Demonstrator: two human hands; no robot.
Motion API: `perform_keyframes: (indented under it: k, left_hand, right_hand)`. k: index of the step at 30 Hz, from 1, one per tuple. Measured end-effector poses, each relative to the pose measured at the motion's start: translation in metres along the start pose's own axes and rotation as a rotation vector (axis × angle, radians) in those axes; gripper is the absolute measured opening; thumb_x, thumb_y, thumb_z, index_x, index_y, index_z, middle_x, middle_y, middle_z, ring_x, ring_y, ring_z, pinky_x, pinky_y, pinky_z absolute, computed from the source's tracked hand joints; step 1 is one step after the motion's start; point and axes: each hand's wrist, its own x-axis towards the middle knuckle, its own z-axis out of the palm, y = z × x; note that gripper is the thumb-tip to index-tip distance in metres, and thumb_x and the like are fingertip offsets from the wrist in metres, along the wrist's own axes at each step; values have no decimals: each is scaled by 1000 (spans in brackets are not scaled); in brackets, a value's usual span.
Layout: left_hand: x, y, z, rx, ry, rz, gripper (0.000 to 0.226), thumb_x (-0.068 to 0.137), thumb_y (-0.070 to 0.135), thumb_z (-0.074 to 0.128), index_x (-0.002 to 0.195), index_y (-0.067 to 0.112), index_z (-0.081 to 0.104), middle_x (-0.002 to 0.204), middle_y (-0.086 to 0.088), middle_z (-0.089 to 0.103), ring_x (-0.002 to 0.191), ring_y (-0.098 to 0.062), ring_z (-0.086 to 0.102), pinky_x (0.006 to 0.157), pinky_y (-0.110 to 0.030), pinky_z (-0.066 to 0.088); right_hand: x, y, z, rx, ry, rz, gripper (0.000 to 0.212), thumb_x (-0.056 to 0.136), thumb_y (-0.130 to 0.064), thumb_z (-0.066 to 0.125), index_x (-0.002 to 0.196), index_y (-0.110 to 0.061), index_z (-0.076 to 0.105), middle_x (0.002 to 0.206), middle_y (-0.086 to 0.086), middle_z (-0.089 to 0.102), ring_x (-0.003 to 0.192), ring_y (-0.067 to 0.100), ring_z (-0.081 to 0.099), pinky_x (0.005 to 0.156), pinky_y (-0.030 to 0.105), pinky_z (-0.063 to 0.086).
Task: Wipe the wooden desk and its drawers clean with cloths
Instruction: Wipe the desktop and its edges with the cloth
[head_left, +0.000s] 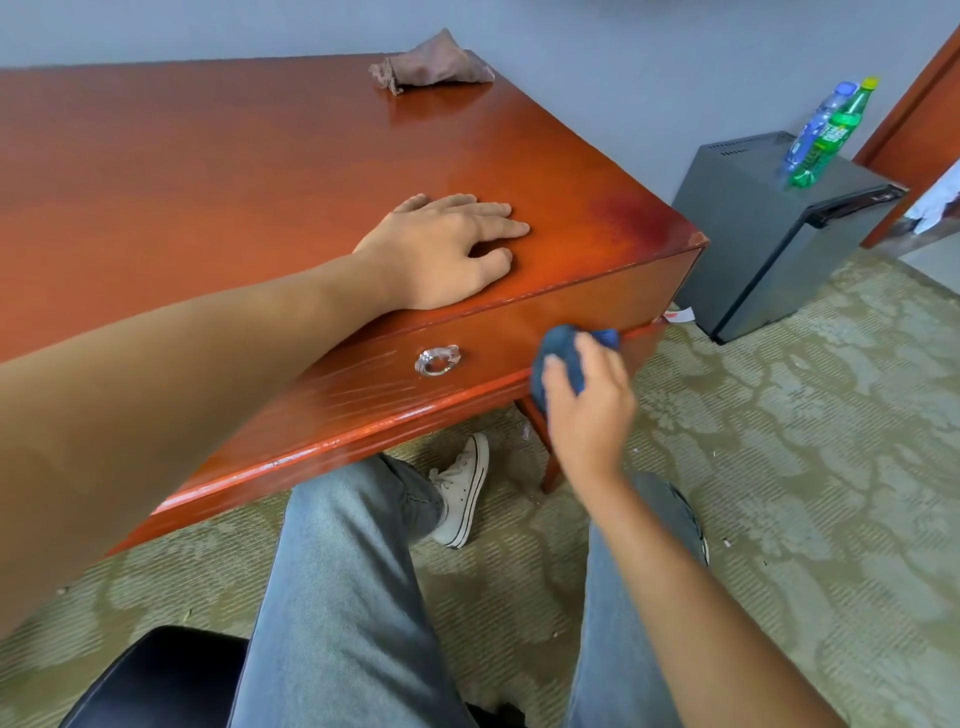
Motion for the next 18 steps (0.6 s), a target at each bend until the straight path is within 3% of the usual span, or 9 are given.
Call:
perform_keyframes:
  k: [3, 6, 11, 14, 16, 18]
  left_hand:
    - [0, 3, -2, -1, 7, -1, 51, 105, 57, 34, 156, 51, 35, 168, 20, 26, 159, -15, 16, 127, -55, 8]
    - [1, 6, -5, -17, 6, -7, 51, 104, 57, 36, 155, 51, 36, 168, 20, 26, 159, -15, 15, 126, -56, 8]
    - [1, 2, -3, -20, 2, 5, 51, 104, 56, 38, 155, 51, 37, 168, 20, 27, 158, -14, 16, 127, -57, 8]
    - [1, 2, -3, -24, 26, 10, 51, 104, 55, 38, 155, 51, 38, 167, 20, 27, 158, -15, 17, 128, -56, 9]
    - [1, 0, -2, -14, 20, 9, 50, 105, 56, 36, 156, 51, 36, 168, 20, 26, 158, -14, 17, 128, -55, 8]
    - [0, 0, -1, -3, 0, 19, 51, 106, 57, 33, 157, 51, 33, 169, 20, 24, 159, -14, 15, 129, -54, 8]
  right_hand:
    - [24, 19, 2, 13, 67, 267, 39, 96, -24, 63, 130, -6, 63, 124, 14, 65, 112, 33, 62, 82, 25, 37]
    - [14, 0, 9, 38, 62, 286, 38, 98, -25, 60, 131, -6, 61, 124, 10, 64, 112, 29, 62, 83, 25, 42]
    - [-57, -53, 24, 142, -73, -75, 26, 88, -19, 69, 111, -7, 71, 116, 5, 68, 109, 20, 65, 93, 28, 51]
    - [-58, -62, 26, 171, -156, -327, 16, 82, -14, 73, 97, -9, 77, 107, 2, 71, 94, 18, 69, 80, 27, 56]
    - [-42, -47, 18, 118, -213, -472, 17, 83, -16, 73, 99, -13, 76, 106, -1, 71, 90, 17, 70, 73, 30, 57]
    - [-20, -13, 5, 2, -196, -431, 25, 85, -20, 73, 110, -15, 74, 113, -2, 69, 95, 17, 68, 73, 30, 53]
